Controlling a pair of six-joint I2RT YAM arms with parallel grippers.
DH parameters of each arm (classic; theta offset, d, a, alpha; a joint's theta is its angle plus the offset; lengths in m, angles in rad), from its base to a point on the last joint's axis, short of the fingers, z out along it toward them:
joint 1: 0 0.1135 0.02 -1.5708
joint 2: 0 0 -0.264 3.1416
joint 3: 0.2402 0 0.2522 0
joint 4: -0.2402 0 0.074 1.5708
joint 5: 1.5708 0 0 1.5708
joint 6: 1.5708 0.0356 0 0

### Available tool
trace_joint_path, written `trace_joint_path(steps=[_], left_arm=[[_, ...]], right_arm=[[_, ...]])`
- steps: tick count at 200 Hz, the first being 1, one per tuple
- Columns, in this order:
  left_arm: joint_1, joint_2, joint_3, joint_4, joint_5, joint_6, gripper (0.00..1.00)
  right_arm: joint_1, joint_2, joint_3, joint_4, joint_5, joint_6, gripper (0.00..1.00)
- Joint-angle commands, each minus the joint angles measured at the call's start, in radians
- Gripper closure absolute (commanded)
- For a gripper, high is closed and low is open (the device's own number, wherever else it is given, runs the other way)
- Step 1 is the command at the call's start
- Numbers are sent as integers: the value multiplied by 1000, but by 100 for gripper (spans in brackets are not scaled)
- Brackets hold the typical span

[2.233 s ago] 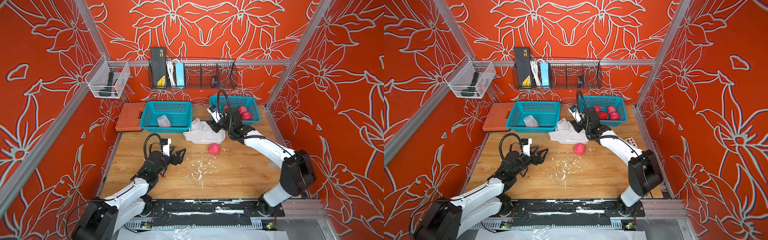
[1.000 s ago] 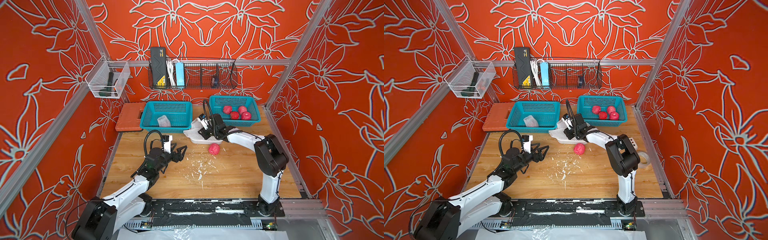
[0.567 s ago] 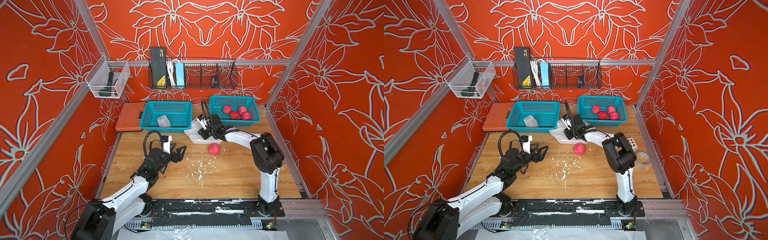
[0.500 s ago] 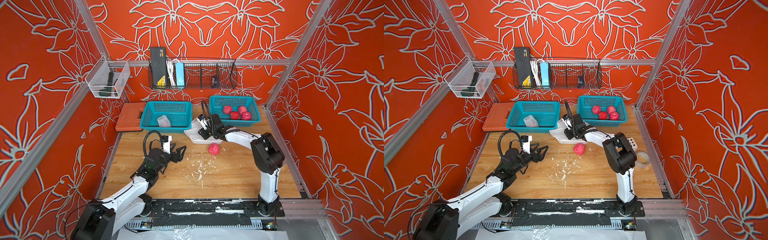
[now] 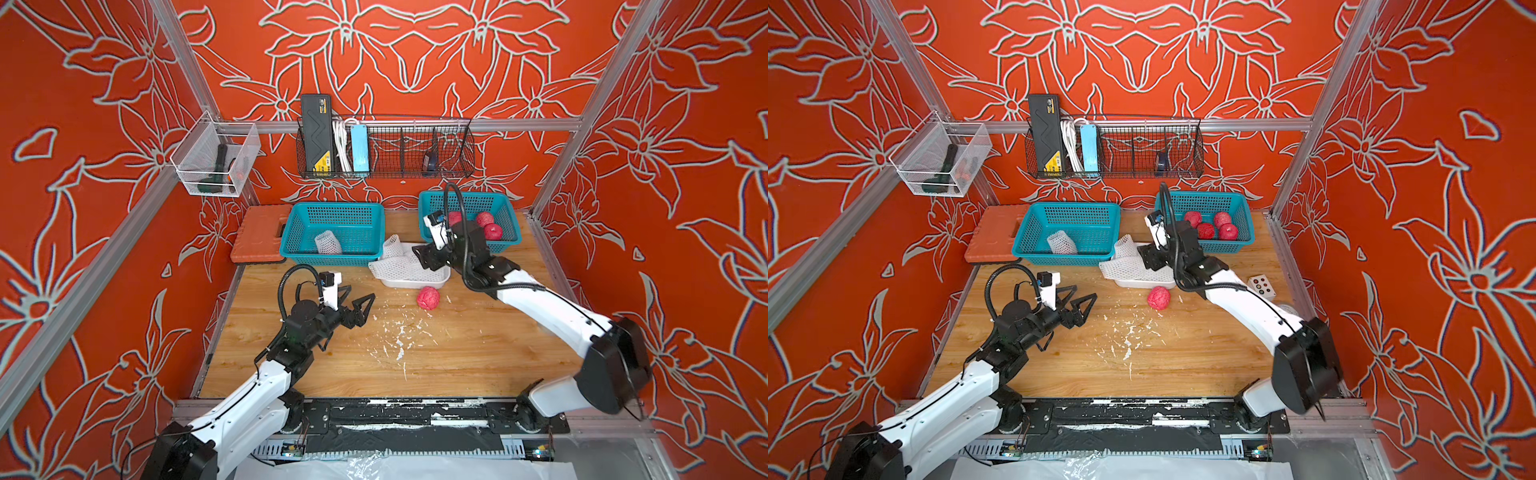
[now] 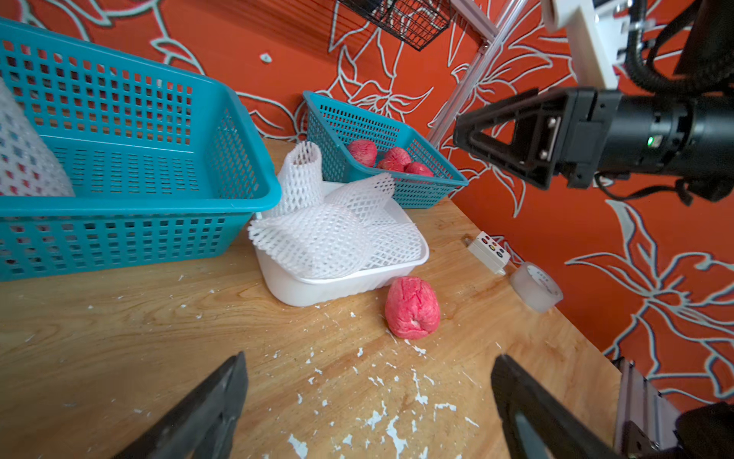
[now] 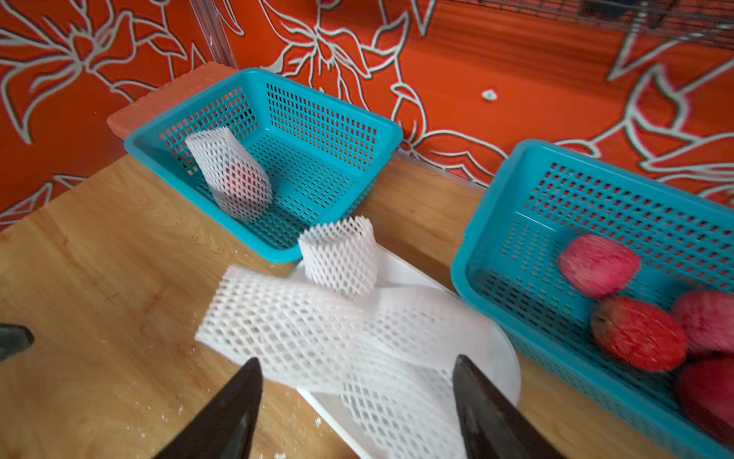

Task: Remove foam nets from apples
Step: Adjust the foam net in the storage box, then pick up the apple from the center of the board.

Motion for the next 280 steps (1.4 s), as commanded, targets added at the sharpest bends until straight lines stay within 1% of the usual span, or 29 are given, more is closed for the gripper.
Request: trace_joint_path(steps=[1, 16, 26, 34, 44, 64, 90, 114, 153, 175, 196, 238, 280], left_arm=[[-92, -23, 14, -52, 32, 17, 4], [-215, -13, 29, -75, -30, 57, 2], [-289, 2, 29, -68, -66, 79, 2], [-328, 18, 18, -41, -77, 85, 2], [-351, 41, -4, 11, -70, 84, 2], [-355, 93, -15, 74, -63, 86, 2], [-357, 135, 20, 57, -76, 120, 2], [-356, 131, 21, 52, -95, 133, 2], [-355, 121, -6, 53, -111, 139, 2], [-355, 121, -6, 53, -113, 144, 2], [-356, 124, -6, 58, -119, 148, 2], [-356, 132, -15, 65, -129, 147, 2], [-355, 124, -49, 89, -121, 155, 2]], right_arm=[[-7, -112, -179, 1, 77, 100, 18], [-13, -187, -281, 1, 87, 125, 15], [-14, -226, -358, 35, 93, 134, 14], [-16, -242, -414, 77, 91, 144, 11], [-16, -242, -459, 119, 74, 142, 11], [-17, -187, -510, 225, 48, 138, 10], [-17, -70, -507, 318, 21, 130, 9], [-17, 8, -508, 399, -13, 128, 8], [-17, 105, -491, 436, -38, 131, 7], [-17, 138, -485, 447, -35, 130, 6], [-14, 168, -473, 455, -62, 128, 6], [-15, 206, -463, 486, -110, 119, 15], [-12, 224, -458, 503, -166, 116, 30]])
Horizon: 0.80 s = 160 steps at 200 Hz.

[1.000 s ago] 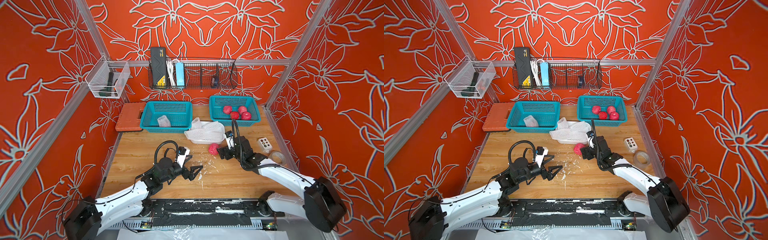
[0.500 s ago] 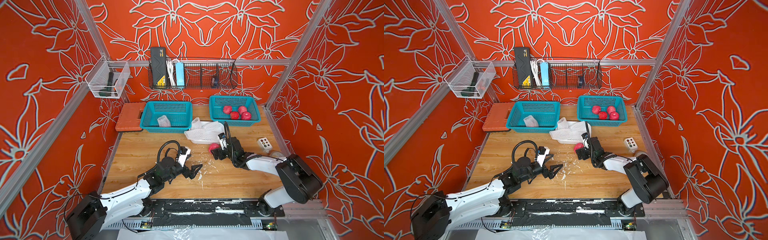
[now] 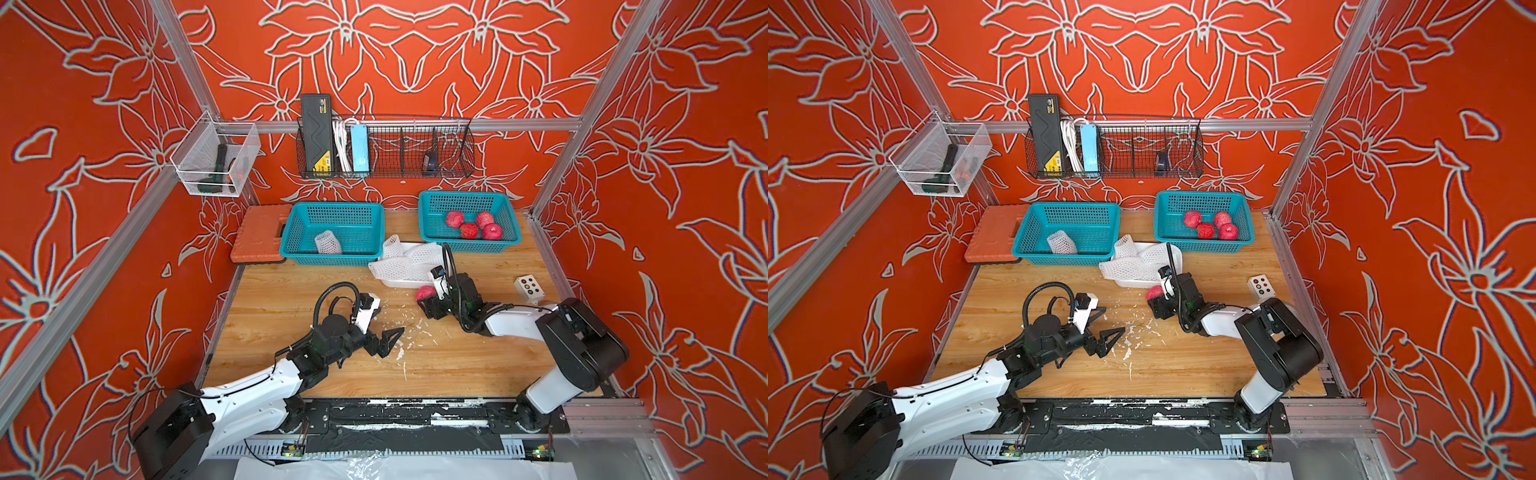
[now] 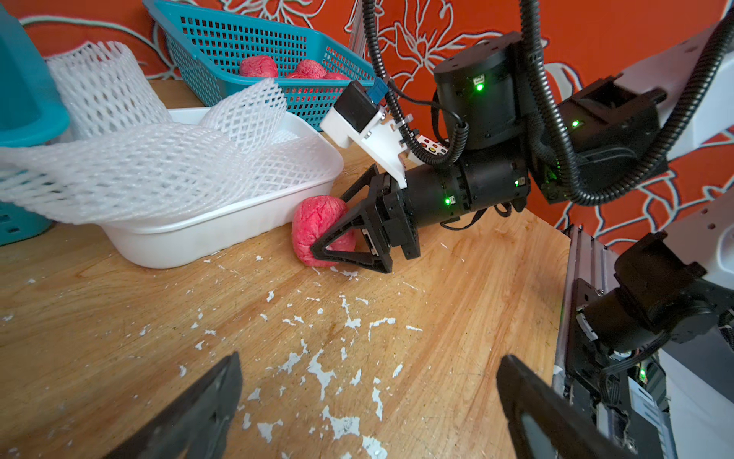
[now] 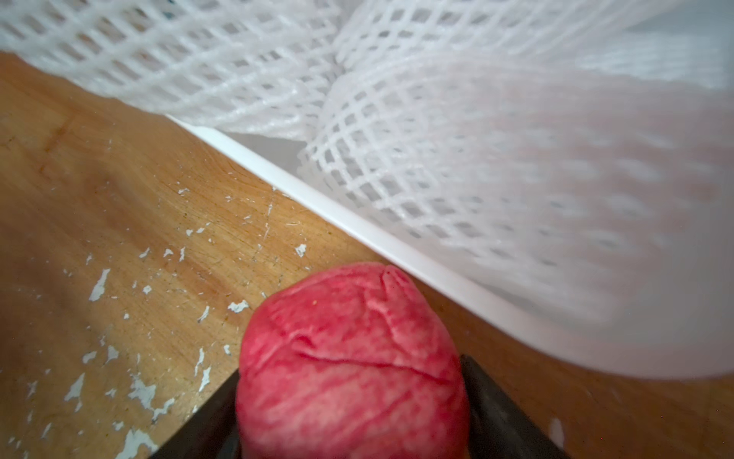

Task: Remove foam nets from apples
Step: Pick up the apple from the center of the board.

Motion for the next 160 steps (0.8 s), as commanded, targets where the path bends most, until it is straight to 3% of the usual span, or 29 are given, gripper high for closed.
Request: trace_joint_path(steps=[1, 86, 128, 160], left_arm=[[-3, -10, -25, 37, 2, 25, 2], [-3, -63, -56, 64, 43, 51, 2], [-3, -150, -88, 117, 38, 65, 2], [-3, -216, -43, 154, 67, 125, 2]], right_arm=[[1, 16, 22, 34, -56, 2, 31], [18, -157, -25, -29, -126, -11, 64], [19, -345, -39, -87, -175, -29, 70], [11, -444, 33, -125, -105, -16, 71]])
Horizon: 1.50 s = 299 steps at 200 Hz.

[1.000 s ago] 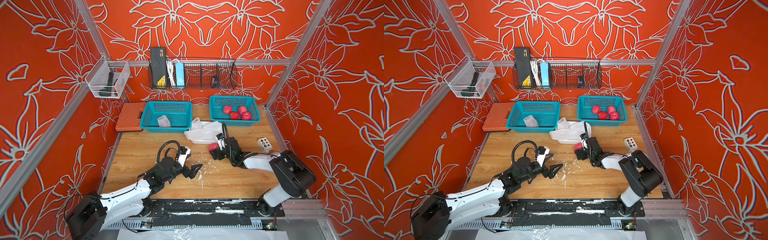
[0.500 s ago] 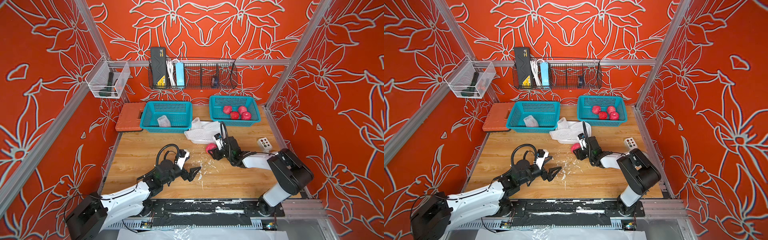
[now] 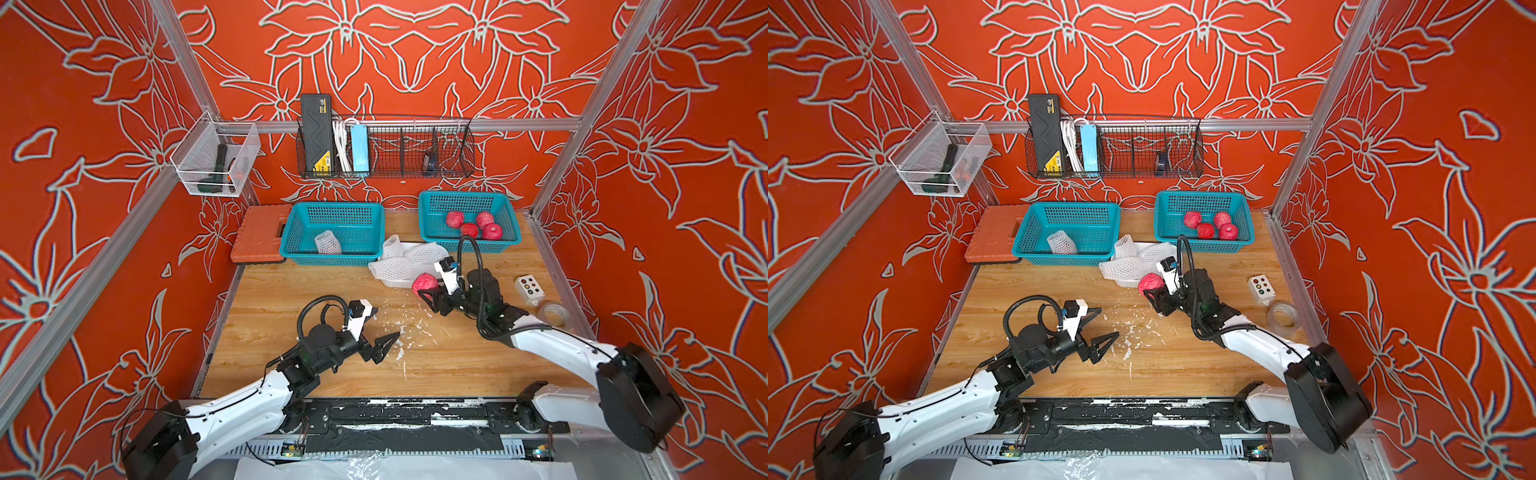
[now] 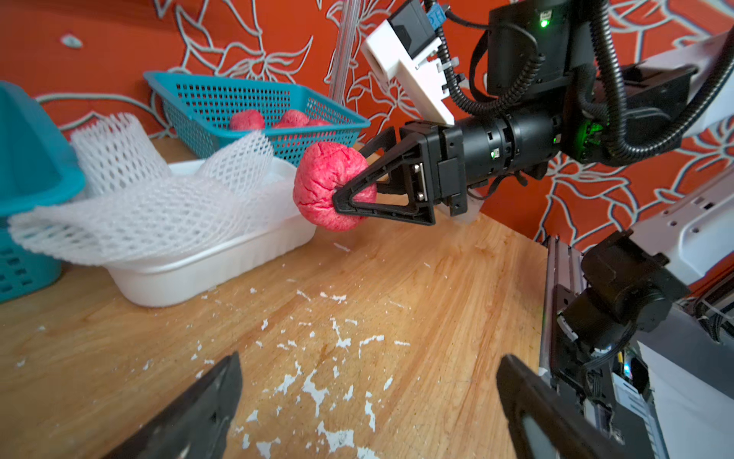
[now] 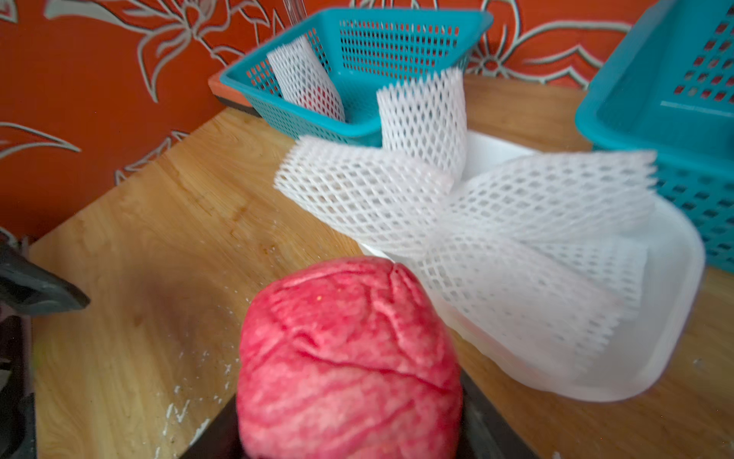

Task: Remove foam nets from apples
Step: Pick up the apple from the center of the board, then place the apple in the basket.

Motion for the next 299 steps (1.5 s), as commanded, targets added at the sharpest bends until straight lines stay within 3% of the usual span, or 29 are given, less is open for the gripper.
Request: trace_joint_path(steps=[1, 37, 90, 130, 185, 214, 266, 275, 299], left_arm=[[-3, -43, 45, 77, 35, 67, 2], [-3, -5, 119, 232, 61, 111, 2], [-3, 388, 436, 153, 212, 112, 2], [-13, 559, 519, 150, 222, 75, 2], [-16, 610, 531, 101, 160, 91, 2], [-17, 614, 521, 96, 138, 93, 2], [-12, 568, 475, 98, -27, 81, 2], [-8, 553, 463, 95, -52, 79, 2], [27, 514, 425, 89, -76, 55, 2]], right_arm=[[1, -51, 61, -47, 36, -3, 71], [-87, -8, 226, -80, 63, -13, 71], [-374, 199, 405, -37, -32, 156, 74], [-527, 381, 540, -88, -89, 183, 75], [-554, 625, 761, -226, -15, 75, 73], [-557, 753, 904, -265, -42, 74, 73], [-571, 951, 1162, -340, 55, 85, 70], [-570, 981, 1200, -345, 53, 93, 66], [-571, 1032, 1264, -349, 76, 114, 45]])
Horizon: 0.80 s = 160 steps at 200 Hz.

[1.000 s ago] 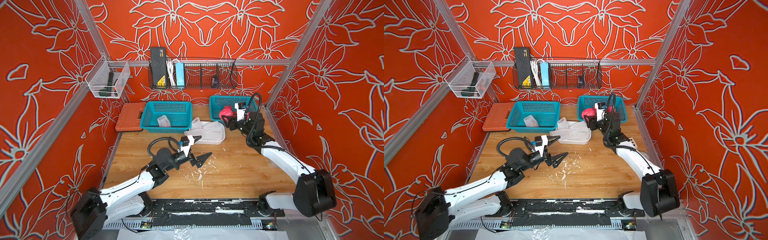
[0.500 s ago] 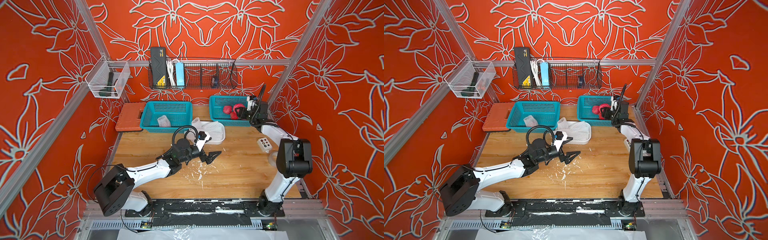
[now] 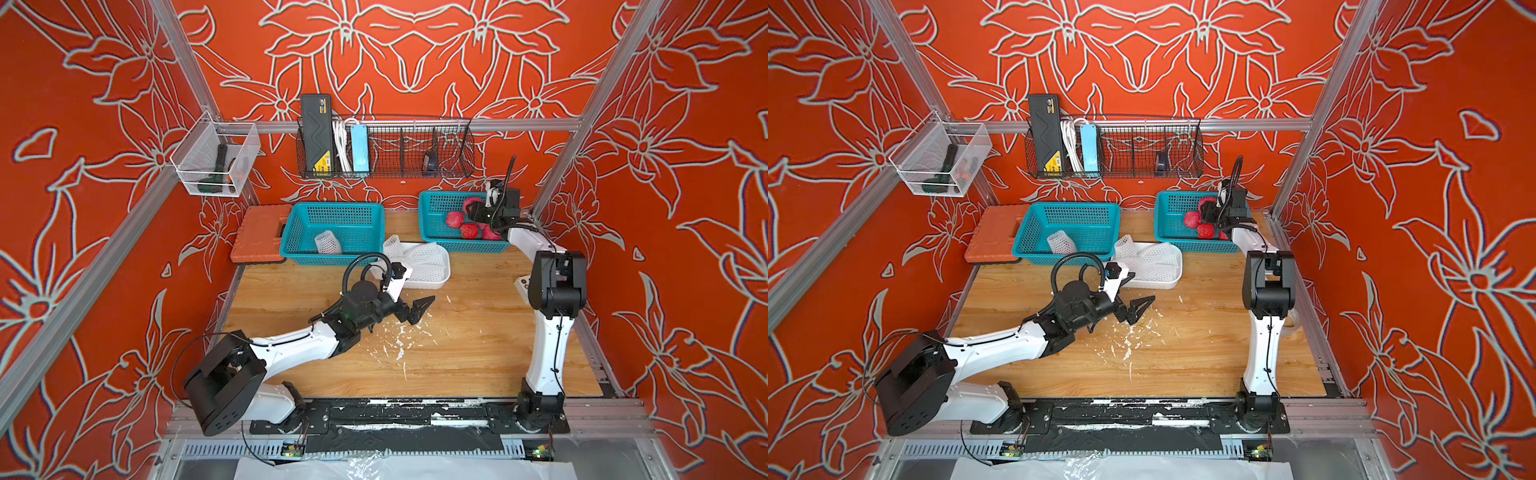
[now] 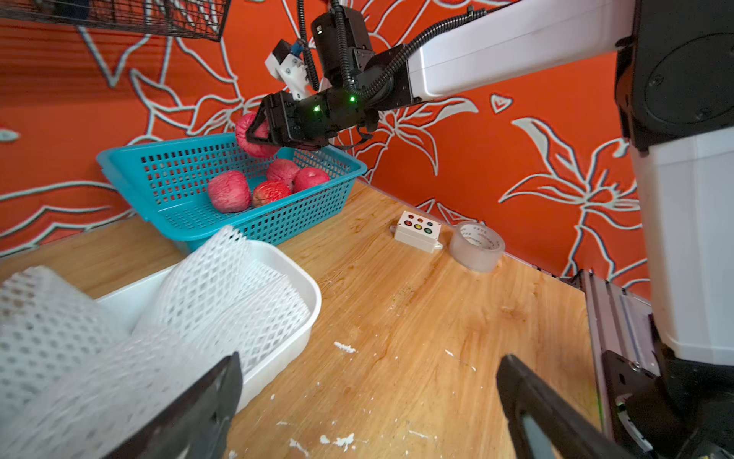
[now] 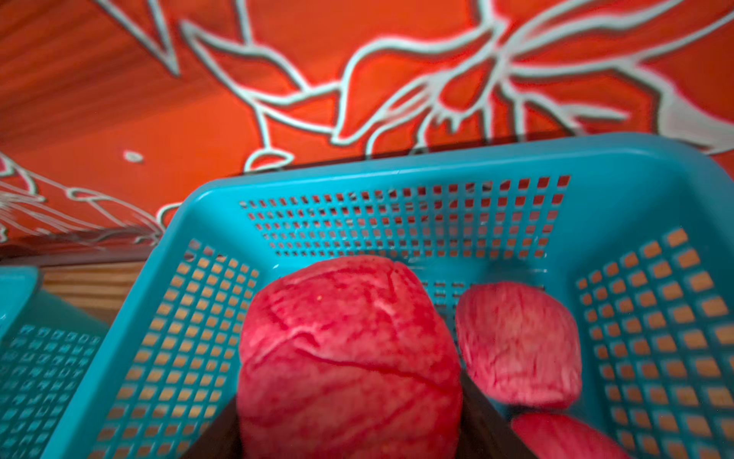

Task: Remove foam nets from apples
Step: Place the apple in the basket.

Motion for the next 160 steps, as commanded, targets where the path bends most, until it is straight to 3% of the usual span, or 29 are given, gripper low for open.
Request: trace_joint_path(steps=[1, 16, 24, 31, 68, 89, 160], left_arm=[[32, -54, -29, 0, -58, -23, 2], [66, -90, -66, 1, -70, -63, 2], [83, -114, -90, -1, -91, -89, 2], [99, -139, -111, -7, -105, -106, 2], [132, -315, -187, -94, -181, -92, 2], [176, -380, -200, -156, -217, -111, 2], [309, -360, -166, -95, -202, -185, 6]], right_arm=[[-4, 42, 67, -37, 44, 25, 44], [-4, 51, 82, -36, 47, 27, 30], [-4, 47, 81, -31, 45, 30, 10], [-4, 39, 78, -30, 40, 31, 3], [-4, -88, -21, 42, 37, 19, 2], [-4, -143, -29, -21, 56, 18, 2], [45, -580, -411, 59, 18, -11, 2]])
